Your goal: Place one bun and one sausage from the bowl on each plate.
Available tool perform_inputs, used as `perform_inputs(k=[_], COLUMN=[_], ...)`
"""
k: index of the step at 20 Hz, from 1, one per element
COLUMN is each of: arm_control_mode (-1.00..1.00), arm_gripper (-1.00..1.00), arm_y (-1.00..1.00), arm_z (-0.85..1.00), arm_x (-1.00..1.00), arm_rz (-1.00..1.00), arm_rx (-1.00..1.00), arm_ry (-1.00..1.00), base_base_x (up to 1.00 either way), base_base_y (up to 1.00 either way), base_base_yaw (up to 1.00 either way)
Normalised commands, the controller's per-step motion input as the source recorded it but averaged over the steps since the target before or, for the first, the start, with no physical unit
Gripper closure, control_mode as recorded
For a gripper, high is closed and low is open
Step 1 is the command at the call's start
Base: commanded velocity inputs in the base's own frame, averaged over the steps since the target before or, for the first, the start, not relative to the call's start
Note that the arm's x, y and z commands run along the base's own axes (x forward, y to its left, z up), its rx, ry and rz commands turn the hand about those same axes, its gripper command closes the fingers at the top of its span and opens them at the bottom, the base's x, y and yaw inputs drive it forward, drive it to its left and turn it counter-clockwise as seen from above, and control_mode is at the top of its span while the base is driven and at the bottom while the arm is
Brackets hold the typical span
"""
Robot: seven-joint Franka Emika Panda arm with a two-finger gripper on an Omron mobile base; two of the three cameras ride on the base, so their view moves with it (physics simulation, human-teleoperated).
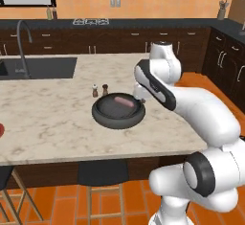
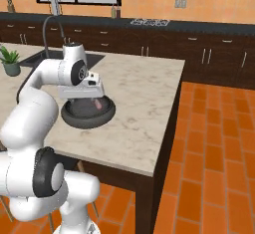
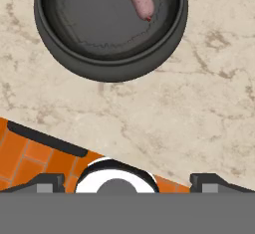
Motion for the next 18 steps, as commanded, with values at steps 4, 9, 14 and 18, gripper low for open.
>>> perform_inputs(k=[4, 9, 14, 18], arm_control_mode=[-1.00, -1.00, -1.00, -1.00], arm_gripper=[-1.00, -1.00, -1.00, -1.00], arm_y=[0.30, 0.21, 0.03, 0.00], arm_z=[-0.22, -0.24, -0.60, -0.56], arm_x=[1.00, 0.88, 0.81, 0.32], arm_rz=[-0.08, -0.05, 0.00, 0.00], arm_rx=[0.00, 0.00, 0.00, 0.00], arm_ry=[-0.02, -0.01, 0.00, 0.01], base_base_x=[0.00, 0.00, 0.00, 0.00], base_base_y=[0.00, 0.00, 0.00, 0.00], base_base_yaw=[0.00, 0.00, 0.00, 0.00])
